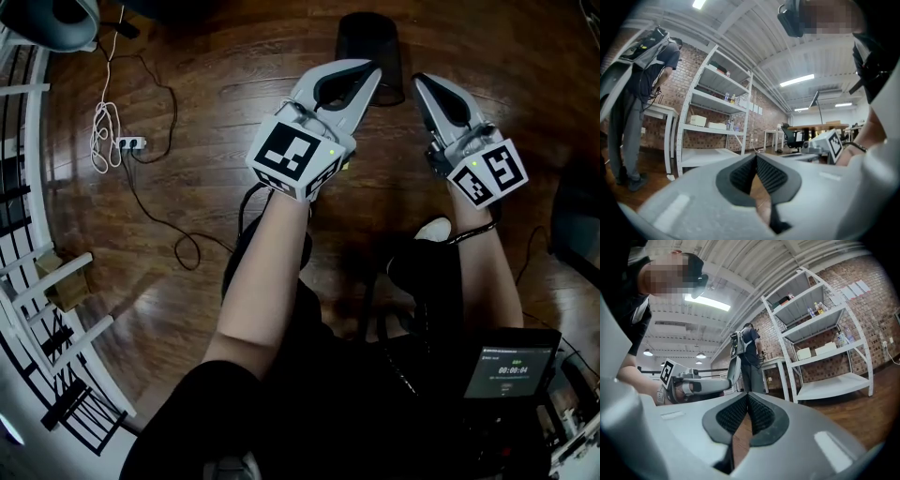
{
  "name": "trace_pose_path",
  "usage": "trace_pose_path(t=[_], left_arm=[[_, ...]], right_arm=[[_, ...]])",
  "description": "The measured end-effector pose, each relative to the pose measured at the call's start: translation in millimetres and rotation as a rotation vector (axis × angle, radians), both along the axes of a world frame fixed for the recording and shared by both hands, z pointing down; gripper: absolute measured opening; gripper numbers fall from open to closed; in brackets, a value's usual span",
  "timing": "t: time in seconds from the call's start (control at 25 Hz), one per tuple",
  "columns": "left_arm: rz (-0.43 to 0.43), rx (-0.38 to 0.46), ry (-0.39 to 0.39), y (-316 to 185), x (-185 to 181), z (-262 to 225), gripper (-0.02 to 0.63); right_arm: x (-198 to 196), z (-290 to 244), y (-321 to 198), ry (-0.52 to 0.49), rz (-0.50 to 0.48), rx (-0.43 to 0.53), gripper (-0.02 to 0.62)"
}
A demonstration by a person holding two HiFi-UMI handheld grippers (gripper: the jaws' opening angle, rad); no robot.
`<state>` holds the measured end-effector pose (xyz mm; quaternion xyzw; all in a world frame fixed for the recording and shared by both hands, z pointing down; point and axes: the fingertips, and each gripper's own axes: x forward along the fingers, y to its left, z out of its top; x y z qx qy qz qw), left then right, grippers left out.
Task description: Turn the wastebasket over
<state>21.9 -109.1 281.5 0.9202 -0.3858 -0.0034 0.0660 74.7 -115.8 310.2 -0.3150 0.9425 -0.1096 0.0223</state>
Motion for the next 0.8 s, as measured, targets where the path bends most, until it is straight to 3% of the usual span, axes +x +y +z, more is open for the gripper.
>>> trace_pose_path(t=[0.24,0.6,0.8], left_arm=[[0.035,-0.001,0.03,-13.3,-1.7,-1.7,0.003],[0.073,-0.01,0.006,-23.7,-4.0,4.2,0.003],[0.069,-0.019,0.019,-74.4,-10.1,0.8,0.003]], right_arm=[[-12.1,-7.1,-11.5,-0.019,0.005,-0.002,0.011],[-17.4,-12.1,-30.1,-0.01,0.035,0.005,0.011],[-19.4,-3.3,-84.2,-0.014,0.045,-0.01,0.011]])
